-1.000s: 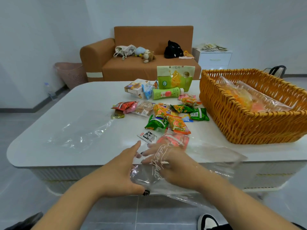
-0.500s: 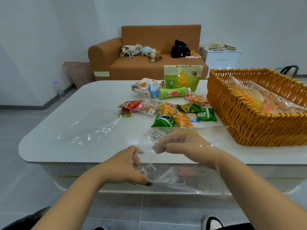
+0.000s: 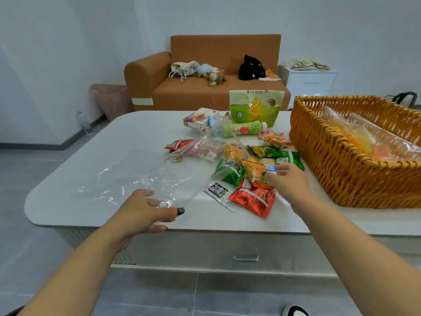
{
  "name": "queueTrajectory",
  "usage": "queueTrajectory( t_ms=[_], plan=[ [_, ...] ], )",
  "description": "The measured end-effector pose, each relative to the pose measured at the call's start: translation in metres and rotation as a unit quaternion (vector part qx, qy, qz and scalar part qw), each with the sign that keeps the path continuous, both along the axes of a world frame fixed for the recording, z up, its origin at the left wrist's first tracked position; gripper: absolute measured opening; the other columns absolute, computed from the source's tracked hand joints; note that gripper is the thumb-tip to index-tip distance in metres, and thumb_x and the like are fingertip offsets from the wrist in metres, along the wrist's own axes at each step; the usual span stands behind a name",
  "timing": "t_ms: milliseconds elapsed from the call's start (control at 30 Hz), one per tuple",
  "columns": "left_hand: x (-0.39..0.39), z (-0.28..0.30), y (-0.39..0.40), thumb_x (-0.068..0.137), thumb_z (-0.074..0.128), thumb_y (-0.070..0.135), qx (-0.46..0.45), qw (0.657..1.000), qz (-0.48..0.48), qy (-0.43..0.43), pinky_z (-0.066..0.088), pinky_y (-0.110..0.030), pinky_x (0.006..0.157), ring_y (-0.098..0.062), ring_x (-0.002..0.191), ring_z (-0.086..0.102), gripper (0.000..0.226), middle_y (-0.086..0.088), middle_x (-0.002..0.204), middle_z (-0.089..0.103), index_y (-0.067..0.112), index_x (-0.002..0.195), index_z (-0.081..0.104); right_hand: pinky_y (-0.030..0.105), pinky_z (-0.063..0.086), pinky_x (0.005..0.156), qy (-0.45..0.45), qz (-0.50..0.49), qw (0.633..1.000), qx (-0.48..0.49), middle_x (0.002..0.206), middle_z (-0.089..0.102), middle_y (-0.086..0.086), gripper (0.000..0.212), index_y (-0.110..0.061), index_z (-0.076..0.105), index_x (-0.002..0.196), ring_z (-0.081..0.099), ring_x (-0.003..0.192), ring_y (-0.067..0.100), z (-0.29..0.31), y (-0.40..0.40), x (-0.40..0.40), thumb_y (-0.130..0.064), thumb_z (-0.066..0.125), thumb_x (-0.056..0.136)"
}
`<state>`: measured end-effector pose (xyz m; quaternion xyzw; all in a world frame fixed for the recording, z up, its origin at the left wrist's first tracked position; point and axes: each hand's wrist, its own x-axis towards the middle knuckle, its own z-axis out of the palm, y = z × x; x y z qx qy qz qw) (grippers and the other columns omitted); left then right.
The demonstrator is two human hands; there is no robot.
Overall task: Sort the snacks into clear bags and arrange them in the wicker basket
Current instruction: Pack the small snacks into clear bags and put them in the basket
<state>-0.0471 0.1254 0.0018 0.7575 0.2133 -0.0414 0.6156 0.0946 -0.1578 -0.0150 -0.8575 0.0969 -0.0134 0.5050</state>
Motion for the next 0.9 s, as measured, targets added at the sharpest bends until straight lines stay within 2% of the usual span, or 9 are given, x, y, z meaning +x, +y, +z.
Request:
queueTrajectory(
  t_ms=[133, 200, 333, 433, 500, 567, 667, 800, 900],
  plan=[
    [0.007, -0.007, 0.001, 0.065, 0.090, 0.012, 0.054, 0.998, 0.037, -0.025, 0.056, -0.027, 0.056, -0.010, 0.077, 0.070, 0.099, 0.002, 0.110, 0.059, 0.014, 0.145, 0.031, 0.044, 0.043, 0.101, 0.118, 0.038, 0.983, -0.133, 0.140, 0.045, 0.012, 0.097, -0.010, 0.032, 0.144, 0.045, 0.126, 0.031, -0.014, 0.004, 0.024, -0.056, 0.074, 0.070],
    [0.009, -0.008, 0.002, 0.063, 0.091, 0.014, 0.062, 0.996, 0.049, -0.036, 0.056, -0.028, 0.056, -0.015, 0.081, 0.071, 0.100, 0.003, 0.110, 0.060, 0.016, 0.143, 0.032, 0.046, 0.042, 0.102, 0.126, 0.049, 0.974, -0.180, 0.138, 0.047, 0.010, 0.097, -0.013, 0.034, 0.141, 0.044, 0.125, 0.031, -0.018, 0.006, 0.029, -0.058, 0.075, 0.065],
    [0.010, -0.009, 0.006, 0.064, 0.091, 0.014, 0.069, 0.994, 0.059, -0.054, 0.054, -0.024, 0.056, -0.017, 0.090, 0.067, 0.099, 0.004, 0.111, 0.060, 0.017, 0.143, 0.032, 0.045, 0.049, 0.094, 0.072, 0.044, 0.984, -0.155, 0.123, 0.056, 0.006, 0.082, -0.015, 0.047, 0.126, 0.054, 0.111, 0.027, -0.022, 0.005, 0.026, -0.048, 0.079, 0.059],
    [0.008, -0.007, 0.009, 0.064, 0.091, 0.013, 0.072, 0.994, 0.063, -0.053, 0.053, -0.024, 0.056, -0.014, 0.090, 0.064, 0.098, 0.004, 0.112, 0.060, 0.017, 0.143, 0.032, 0.037, 0.053, 0.087, -0.002, 0.036, 0.988, -0.151, 0.125, 0.054, 0.007, 0.087, -0.015, 0.046, 0.132, 0.056, 0.108, 0.023, -0.015, 0.001, 0.020, -0.041, 0.084, 0.058],
    [0.006, -0.005, 0.012, 0.063, 0.091, 0.013, 0.079, 0.993, 0.068, -0.053, 0.053, -0.025, 0.057, -0.013, 0.091, 0.063, 0.099, 0.003, 0.113, 0.060, 0.016, 0.143, 0.032, 0.037, 0.054, 0.086, -0.039, 0.034, 0.991, -0.127, 0.125, 0.052, 0.008, 0.085, -0.016, 0.045, 0.134, 0.056, 0.107, 0.023, -0.005, -0.003, 0.015, -0.032, 0.085, 0.060],
    [0.005, -0.003, 0.015, 0.063, 0.091, 0.012, 0.089, 0.992, 0.071, -0.055, 0.053, -0.025, 0.056, -0.017, 0.095, 0.063, 0.101, 0.003, 0.112, 0.060, 0.016, 0.143, 0.031, 0.040, 0.057, 0.084, -0.037, 0.053, 0.998, -0.026, 0.118, 0.052, 0.005, 0.077, -0.017, 0.046, 0.133, 0.060, 0.098, 0.023, 0.013, -0.007, 0.006, -0.018, 0.083, 0.066],
    [0.004, -0.002, 0.017, 0.062, 0.092, 0.014, 0.115, 0.989, 0.069, -0.060, 0.053, -0.026, 0.056, -0.021, 0.099, 0.061, 0.104, 0.005, 0.109, 0.059, 0.016, 0.145, 0.029, 0.039, 0.060, 0.077, 0.009, 0.174, 0.976, 0.131, 0.117, 0.053, 0.006, 0.056, -0.022, 0.057, 0.120, 0.065, 0.092, 0.024, 0.042, -0.014, -0.015, 0.004, 0.076, 0.073],
    [0.003, -0.002, 0.010, 0.059, 0.094, 0.020, 0.147, 0.987, 0.035, -0.058, 0.055, -0.028, 0.058, -0.020, 0.093, 0.063, 0.107, 0.008, 0.108, 0.057, 0.019, 0.144, 0.029, 0.044, 0.057, 0.086, 0.029, 0.305, 0.936, 0.172, 0.122, 0.056, 0.007, 0.056, -0.032, 0.066, 0.113, 0.067, 0.100, 0.034, 0.057, -0.021, -0.035, 0.010, 0.071, 0.076],
    [0.001, -0.002, 0.001, 0.057, 0.094, 0.022, 0.144, 0.988, -0.002, -0.054, 0.055, -0.027, 0.055, -0.022, 0.087, 0.065, 0.106, 0.009, 0.109, 0.058, 0.023, 0.141, 0.030, 0.043, 0.054, 0.092, 0.052, 0.371, 0.907, 0.191, 0.129, 0.059, 0.005, 0.060, -0.027, 0.067, 0.119, 0.066, 0.099, 0.034, 0.056, -0.022, -0.041, 0.016, 0.066, 0.078]
  ],
)
